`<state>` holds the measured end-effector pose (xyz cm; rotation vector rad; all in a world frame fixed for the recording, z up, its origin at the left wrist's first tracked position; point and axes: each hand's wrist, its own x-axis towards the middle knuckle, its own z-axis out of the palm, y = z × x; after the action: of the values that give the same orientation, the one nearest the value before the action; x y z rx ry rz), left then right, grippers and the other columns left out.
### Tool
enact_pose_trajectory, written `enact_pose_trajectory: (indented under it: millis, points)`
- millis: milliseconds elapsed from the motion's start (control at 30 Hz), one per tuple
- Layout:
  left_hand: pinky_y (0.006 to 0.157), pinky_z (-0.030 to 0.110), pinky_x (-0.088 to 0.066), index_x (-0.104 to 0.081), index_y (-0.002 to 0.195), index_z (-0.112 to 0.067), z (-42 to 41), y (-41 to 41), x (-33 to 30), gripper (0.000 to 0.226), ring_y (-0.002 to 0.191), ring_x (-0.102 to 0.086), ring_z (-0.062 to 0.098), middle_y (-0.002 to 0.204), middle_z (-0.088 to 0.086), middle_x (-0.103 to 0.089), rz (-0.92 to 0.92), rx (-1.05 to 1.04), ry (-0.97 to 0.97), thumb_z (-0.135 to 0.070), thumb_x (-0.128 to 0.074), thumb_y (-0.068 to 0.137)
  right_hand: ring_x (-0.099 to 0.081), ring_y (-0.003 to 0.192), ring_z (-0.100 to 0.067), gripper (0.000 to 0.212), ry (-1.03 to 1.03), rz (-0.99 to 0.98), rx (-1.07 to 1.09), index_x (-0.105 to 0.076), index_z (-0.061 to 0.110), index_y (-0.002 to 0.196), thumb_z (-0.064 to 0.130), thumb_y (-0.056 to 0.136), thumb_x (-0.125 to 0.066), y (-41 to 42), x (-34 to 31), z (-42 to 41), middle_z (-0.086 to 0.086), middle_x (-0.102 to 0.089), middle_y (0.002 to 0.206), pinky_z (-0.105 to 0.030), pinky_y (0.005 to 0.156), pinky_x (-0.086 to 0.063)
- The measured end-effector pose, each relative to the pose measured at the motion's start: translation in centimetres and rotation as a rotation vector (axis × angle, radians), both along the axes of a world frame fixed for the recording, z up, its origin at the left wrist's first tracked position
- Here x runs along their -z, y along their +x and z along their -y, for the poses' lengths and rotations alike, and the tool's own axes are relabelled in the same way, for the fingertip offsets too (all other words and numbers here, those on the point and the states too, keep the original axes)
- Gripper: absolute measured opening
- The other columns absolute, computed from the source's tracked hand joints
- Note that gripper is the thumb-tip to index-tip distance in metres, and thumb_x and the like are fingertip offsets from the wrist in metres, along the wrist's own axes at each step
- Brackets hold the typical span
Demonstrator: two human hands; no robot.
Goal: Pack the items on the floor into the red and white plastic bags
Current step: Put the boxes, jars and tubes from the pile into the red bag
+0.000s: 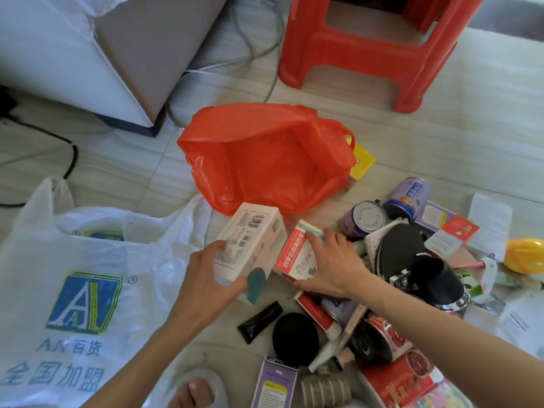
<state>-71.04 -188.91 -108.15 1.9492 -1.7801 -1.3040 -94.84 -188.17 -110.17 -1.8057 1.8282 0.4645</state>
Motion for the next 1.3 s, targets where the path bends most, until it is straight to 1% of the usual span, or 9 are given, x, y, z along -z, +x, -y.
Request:
enact_pose_trajectory:
  millis: [200,367,467,567,733,833,1033,1167,1300]
  points:
    - [0.07,0.021,-0.047,-0.045,0.115,-0.038,0.2,2.5,-2.9,0.072,0.098,-0.058,0.017,0.115,-0.005,-0.054,-0.115,-0.182,-0.094,-0.062,-0.054,0.048,-0.021,0.132,-0.029,0.111,-0.292,0.202,0.165,-0.006,0.022,0.147,0.086,0.057,-0.024,0.1,-3.2,-0.2,-0.011,-0.015,0.15,-0.044,0.11,-0.023]
    - [0.062,0.015,-0.043,-0.048,0.119,-0.032,3.1,-0.7,-4.3,0.059,0.087,-0.058,0.009,0.116,-0.007,-0.054,-0.16,-0.255,-0.179,-0.044,-0.07,0.066,-0.021,0.134,-0.032,0.103,-0.433,0.367,0.376,-0.012,0.024,0.147,0.08,0.067,-0.046,1.4,-4.1,5.9,-0.011,-0.018,0.15,-0.047,0.111,-0.022]
    - [0.059,0.014,-0.039,-0.045,0.125,-0.025,7.0,-3.2,-3.8,0.053,0.095,-0.054,0.013,0.119,-0.003,-0.051,-0.133,-0.287,-0.205,-0.034,-0.068,0.078,-0.023,0.136,-0.036,0.099,-0.406,0.541,0.671,-0.016,0.021,0.147,0.071,0.072,-0.055,1.8,-3.8,10.2,-0.014,-0.024,0.149,-0.047,0.112,-0.022]
    - [0.07,0.019,-0.04,-0.044,0.128,-0.02,10.3,-5.1,-3.0,0.059,0.096,-0.05,0.012,0.118,-0.001,-0.049,-0.13,-0.339,-0.224,-0.038,-0.067,0.077,-0.012,0.144,-0.029,0.097,-0.418,0.706,0.806,-0.013,0.014,0.149,0.063,0.077,-0.058,2.3,-3.0,11.1,-0.015,-0.014,0.155,-0.042,0.116,-0.015]
    - [0.084,0.03,-0.036,-0.036,0.13,-0.014,14.6,-8.1,-0.7,0.071,0.114,-0.048,0.023,0.127,0.004,-0.047,-0.185,-0.455,-0.168,-0.046,-0.068,0.074,-0.03,0.133,-0.032,0.063,-0.62,0.49,0.709,-0.033,0.009,0.14,0.032,0.087,-0.058,0.9,-1.4,9.5,-0.018,-0.032,0.144,-0.038,0.111,-0.024]
    - [0.094,0.032,-0.038,-0.033,0.134,-0.013,15.1,-8.8,0.9,0.071,0.12,-0.046,0.023,0.132,0.008,-0.046,-0.234,-0.399,-0.211,-0.04,-0.067,0.078,-0.034,0.127,-0.034,0.059,-0.673,0.419,0.724,-0.034,0.008,0.138,0.022,0.085,-0.058,-0.5,-1.0,9.0,-0.019,-0.035,0.139,-0.044,0.108,-0.03]
    - [0.093,0.031,-0.044,-0.046,0.123,-0.008,11.6,-6.0,2.7,0.041,0.11,-0.053,0.022,0.124,0.009,-0.052,-0.168,-0.449,-0.342,-0.012,-0.059,0.084,-0.034,0.13,-0.032,0.074,-0.605,0.46,0.826,-0.023,0.008,0.144,0.026,0.084,-0.062,-1.8,0.1,9.4,-0.017,-0.035,0.141,-0.042,0.107,-0.031]
    - [0.091,0.03,-0.041,-0.033,0.133,-0.004,14.0,-3.2,3.6,0.06,0.116,-0.048,0.03,0.134,0.017,-0.041,-0.068,-0.643,-0.184,-0.015,-0.063,0.082,-0.044,0.124,-0.034,0.058,-0.547,0.477,0.912,-0.043,0.0,0.13,0.031,0.085,-0.062,-1.8,1.6,10.6,-0.018,-0.05,0.132,-0.039,0.102,-0.036]
    - [0.102,0.046,-0.043,-0.033,0.135,-0.007,16.5,-3.0,3.8,0.068,0.121,-0.05,0.032,0.135,0.013,-0.049,-0.109,-0.487,-0.006,-0.027,-0.069,0.08,-0.05,0.118,-0.035,0.042,-0.525,0.445,1.029,-0.052,0.001,0.12,0.029,0.09,-0.056,-1.4,2.0,11.6,-0.019,-0.057,0.124,-0.038,0.095,-0.039]
